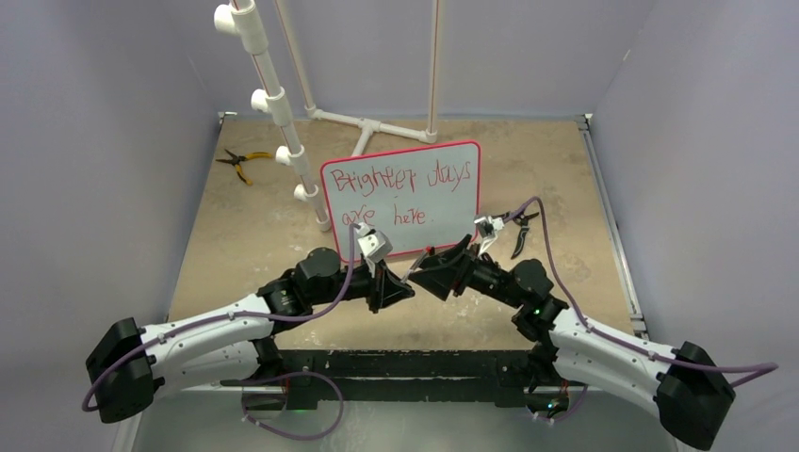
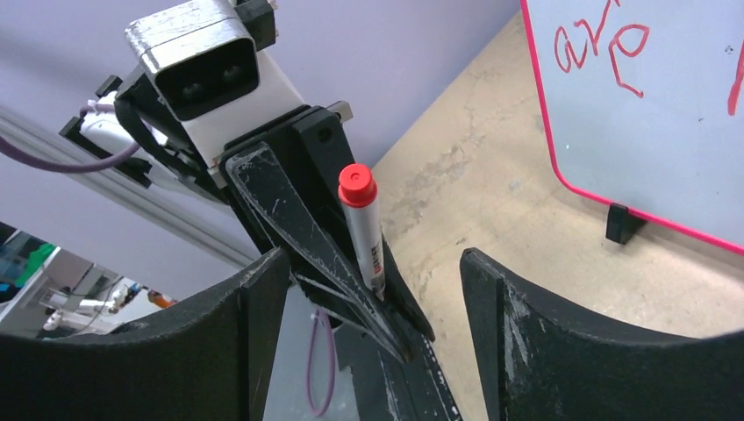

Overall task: Write a sentence on the whiteboard
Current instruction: Pick up the pen cap from the center of the board, then close the whiteboard marker.

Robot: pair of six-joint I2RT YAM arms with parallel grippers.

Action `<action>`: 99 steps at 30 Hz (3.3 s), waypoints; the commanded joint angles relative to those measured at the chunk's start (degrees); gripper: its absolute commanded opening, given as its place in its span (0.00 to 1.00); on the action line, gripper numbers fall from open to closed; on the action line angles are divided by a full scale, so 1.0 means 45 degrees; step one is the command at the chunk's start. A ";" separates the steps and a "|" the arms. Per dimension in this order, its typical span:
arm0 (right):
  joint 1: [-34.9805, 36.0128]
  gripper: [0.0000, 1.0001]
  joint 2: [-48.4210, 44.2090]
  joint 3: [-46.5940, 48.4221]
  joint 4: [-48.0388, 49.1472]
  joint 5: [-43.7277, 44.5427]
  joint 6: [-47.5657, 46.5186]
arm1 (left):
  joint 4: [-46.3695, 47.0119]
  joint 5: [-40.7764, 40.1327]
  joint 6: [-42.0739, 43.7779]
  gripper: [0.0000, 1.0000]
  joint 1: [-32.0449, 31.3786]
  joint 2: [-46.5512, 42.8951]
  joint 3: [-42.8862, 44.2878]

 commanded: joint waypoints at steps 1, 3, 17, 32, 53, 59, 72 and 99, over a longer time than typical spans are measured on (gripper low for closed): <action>0.0018 0.68 0.0701 0.0760 0.1710 0.0266 0.0162 | 0.1878 0.0113 -0.0607 0.00 -0.0010 0.0328 0.0011; 0.0012 0.56 0.0949 0.0840 0.1899 0.0214 0.0090 | 0.1888 0.0339 -0.0598 0.00 -0.0022 0.0531 0.0056; 0.0018 0.00 0.0165 0.0904 -0.0189 0.2791 -0.0986 | 0.0023 -0.2912 -0.1195 0.48 -0.0078 0.0287 -0.0329; 0.0019 0.00 -0.0913 0.1262 -0.4031 0.6133 -0.1352 | -0.3728 -0.8732 -0.1921 0.45 -0.1638 0.3703 0.0997; 0.0023 0.00 -0.1421 0.1009 -0.5341 0.7172 -0.0324 | -0.3133 -0.9880 -0.0487 0.31 -0.2746 0.6062 0.1338; 0.0018 0.00 -0.1515 0.0866 -0.5474 0.6955 -0.0190 | -0.3134 -1.0181 -0.0563 0.11 -0.2941 0.6546 0.1357; 0.0020 0.00 -0.1699 0.0723 -0.5705 0.5609 0.0090 | -0.1485 -1.0017 -0.1106 0.00 -0.3491 0.5673 0.0403; 0.0018 0.00 -0.0478 -0.0440 -0.3817 0.3707 0.1715 | 0.4095 -0.5707 -0.0302 0.00 -0.3650 0.1743 -0.3358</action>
